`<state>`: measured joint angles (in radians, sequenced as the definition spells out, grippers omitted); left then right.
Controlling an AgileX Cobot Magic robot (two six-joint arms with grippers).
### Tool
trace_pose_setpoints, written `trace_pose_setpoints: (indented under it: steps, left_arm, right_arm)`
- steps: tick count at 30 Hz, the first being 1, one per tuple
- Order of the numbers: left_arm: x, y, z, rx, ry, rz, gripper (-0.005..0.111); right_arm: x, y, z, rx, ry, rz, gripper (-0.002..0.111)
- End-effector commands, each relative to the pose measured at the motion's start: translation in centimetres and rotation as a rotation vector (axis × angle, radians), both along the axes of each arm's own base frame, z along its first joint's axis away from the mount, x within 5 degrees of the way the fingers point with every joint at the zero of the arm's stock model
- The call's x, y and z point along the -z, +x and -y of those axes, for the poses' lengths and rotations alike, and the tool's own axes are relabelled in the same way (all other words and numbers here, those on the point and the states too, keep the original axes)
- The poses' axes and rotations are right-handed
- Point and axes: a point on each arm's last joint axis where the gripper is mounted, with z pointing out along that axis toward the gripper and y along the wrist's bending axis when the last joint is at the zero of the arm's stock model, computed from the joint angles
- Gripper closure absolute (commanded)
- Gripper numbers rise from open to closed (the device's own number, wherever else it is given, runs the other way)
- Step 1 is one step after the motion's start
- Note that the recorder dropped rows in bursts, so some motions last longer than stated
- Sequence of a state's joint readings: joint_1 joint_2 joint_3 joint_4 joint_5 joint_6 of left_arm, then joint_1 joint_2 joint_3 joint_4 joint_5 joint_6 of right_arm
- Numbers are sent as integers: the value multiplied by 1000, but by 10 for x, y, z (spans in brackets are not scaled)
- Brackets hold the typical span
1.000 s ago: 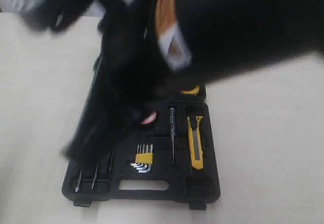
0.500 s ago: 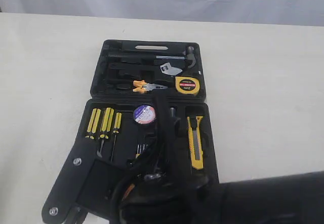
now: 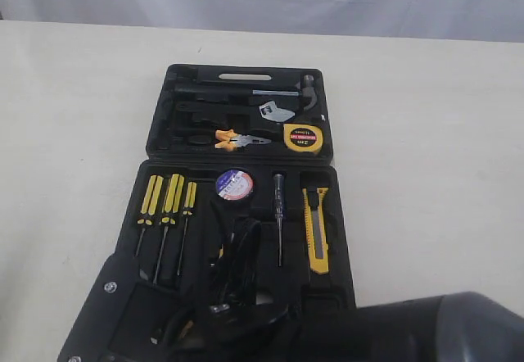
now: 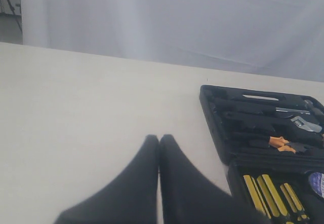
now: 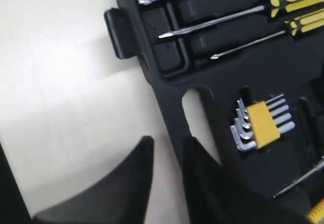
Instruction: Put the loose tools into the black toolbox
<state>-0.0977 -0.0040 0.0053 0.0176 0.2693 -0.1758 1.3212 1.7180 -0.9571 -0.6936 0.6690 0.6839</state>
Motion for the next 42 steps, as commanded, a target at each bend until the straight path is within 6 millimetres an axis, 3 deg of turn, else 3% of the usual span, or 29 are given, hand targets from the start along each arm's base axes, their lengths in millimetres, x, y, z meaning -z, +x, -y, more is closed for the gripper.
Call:
trace_pose_setpoints:
  steps: [1, 4, 18, 25, 29, 33, 37, 39, 42]
  left_arm:
    - [-1, 0, 0, 6, -2, 0, 107]
    - [-1, 0, 0, 6, -2, 0, 107]
    - [-1, 0, 0, 6, -2, 0, 107]
    - [-1, 0, 0, 6, -2, 0, 107]
    - [-1, 0, 0, 6, -2, 0, 107]
    - [-1, 0, 0, 5, 5, 1, 107]
    - [-1, 0, 0, 5, 5, 1, 107]
    - [-1, 0, 0, 5, 5, 1, 107]
    - [-1, 0, 0, 5, 5, 1, 107]
  right_arm:
    - [2, 0, -2, -29, 10, 8, 59]
    - [7, 2, -2, -39, -22, 26, 49]
    - [50, 14, -7, -137, -203, 110, 49]
    - [61, 35, 0, -112, -245, 120, 50]
    - [62, 40, 1, -121, -258, 139, 72]
    - [61, 41, 3, -113, -272, 146, 109]
    - [42, 39, 8, -100, -284, 174, 109]
    - [19, 30, 11, -142, -275, 153, 109]
    - [-39, 15, 26, -145, -215, 90, 109]
